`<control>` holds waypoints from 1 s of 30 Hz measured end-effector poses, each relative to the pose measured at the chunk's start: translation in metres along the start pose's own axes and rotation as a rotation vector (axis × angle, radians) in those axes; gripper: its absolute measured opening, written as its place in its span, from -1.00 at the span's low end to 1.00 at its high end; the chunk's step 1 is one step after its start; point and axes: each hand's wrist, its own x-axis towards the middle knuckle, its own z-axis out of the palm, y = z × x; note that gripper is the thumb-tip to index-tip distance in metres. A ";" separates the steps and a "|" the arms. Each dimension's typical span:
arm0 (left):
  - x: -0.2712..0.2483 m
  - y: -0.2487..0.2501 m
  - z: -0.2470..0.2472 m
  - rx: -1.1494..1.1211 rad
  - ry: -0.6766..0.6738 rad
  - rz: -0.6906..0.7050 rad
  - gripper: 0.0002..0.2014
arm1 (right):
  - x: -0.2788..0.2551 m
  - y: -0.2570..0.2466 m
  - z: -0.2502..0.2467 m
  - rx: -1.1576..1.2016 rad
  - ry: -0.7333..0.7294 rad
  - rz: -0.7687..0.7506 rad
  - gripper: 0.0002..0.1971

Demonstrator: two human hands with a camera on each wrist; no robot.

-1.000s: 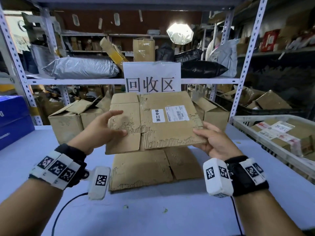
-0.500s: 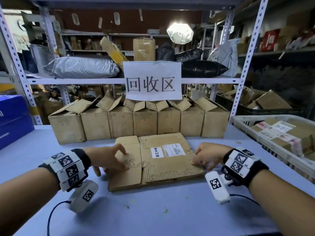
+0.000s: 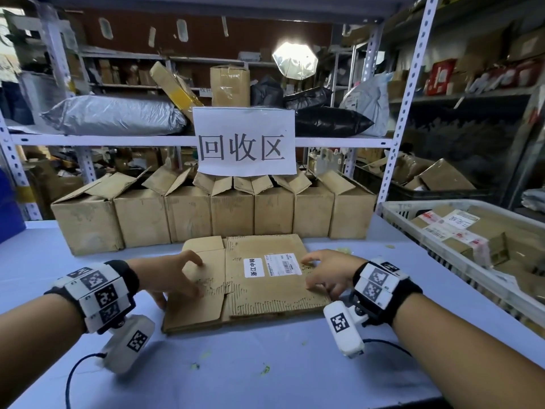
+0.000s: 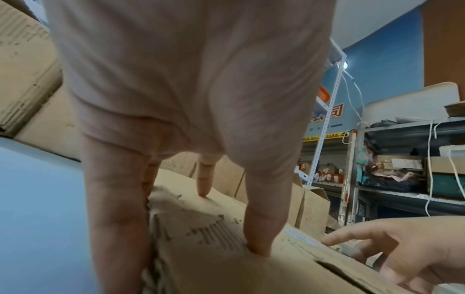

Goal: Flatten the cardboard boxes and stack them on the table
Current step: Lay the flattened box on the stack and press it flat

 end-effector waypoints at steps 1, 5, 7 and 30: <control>0.000 0.001 0.001 0.007 -0.001 -0.006 -0.30 | -0.001 0.000 -0.001 -0.016 -0.005 -0.007 -0.27; 0.003 0.004 0.005 0.016 -0.018 -0.047 -0.32 | -0.009 -0.008 0.001 -0.102 0.006 -0.017 -0.35; 0.004 0.007 0.005 0.011 -0.034 -0.063 -0.28 | -0.015 -0.017 0.003 -0.247 0.042 -0.040 -0.45; -0.001 -0.080 -0.149 0.117 0.870 0.099 -0.67 | 0.038 -0.294 0.097 -0.356 0.309 -0.788 -0.62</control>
